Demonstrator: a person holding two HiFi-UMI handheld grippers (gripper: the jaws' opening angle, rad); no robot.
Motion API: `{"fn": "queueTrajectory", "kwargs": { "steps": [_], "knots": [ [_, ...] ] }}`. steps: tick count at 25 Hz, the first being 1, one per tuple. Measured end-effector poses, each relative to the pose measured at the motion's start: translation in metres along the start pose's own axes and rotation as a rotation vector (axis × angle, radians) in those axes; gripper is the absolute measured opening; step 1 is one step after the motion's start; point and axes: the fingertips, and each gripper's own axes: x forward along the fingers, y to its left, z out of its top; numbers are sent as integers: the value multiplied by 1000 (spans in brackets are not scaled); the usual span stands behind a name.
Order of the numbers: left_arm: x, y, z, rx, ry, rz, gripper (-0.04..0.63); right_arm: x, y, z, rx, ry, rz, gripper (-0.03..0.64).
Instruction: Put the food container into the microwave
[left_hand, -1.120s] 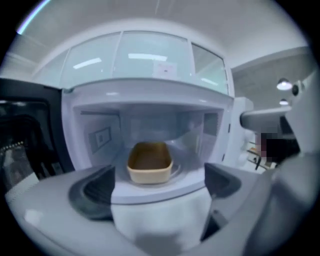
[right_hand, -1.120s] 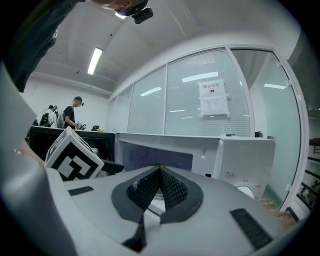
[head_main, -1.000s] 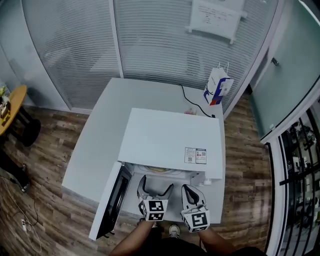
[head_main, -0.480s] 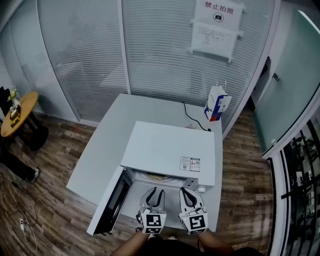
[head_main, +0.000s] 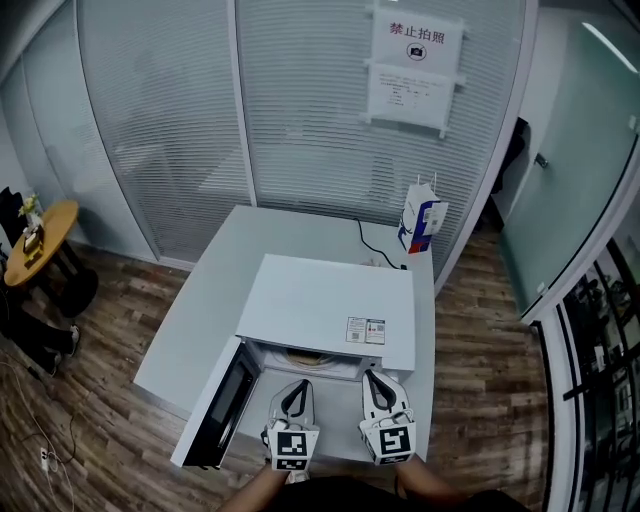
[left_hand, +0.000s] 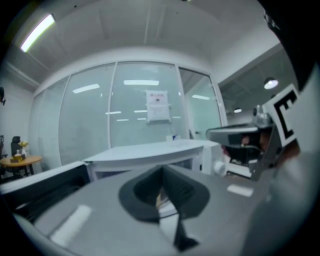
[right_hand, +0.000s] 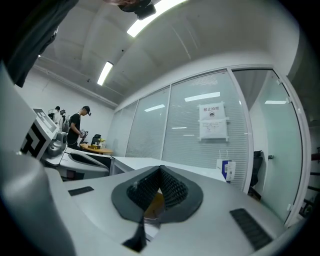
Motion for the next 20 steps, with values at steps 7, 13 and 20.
{"fn": "queueTrajectory", "kwargs": {
  "steps": [7, 13, 20],
  "knots": [
    [-3, 4, 5, -8, -18, 0, 8, -7, -11, 2, -3, 5, -14, -2],
    [-5, 10, 5, -15, -18, 12, 8, -12, -5, 6, 6, 2, 4, -2],
    [-2, 12, 2, -30, -20, 9, 8, -13, -5, 8, 7, -13, 17, -2]
  ]
}}
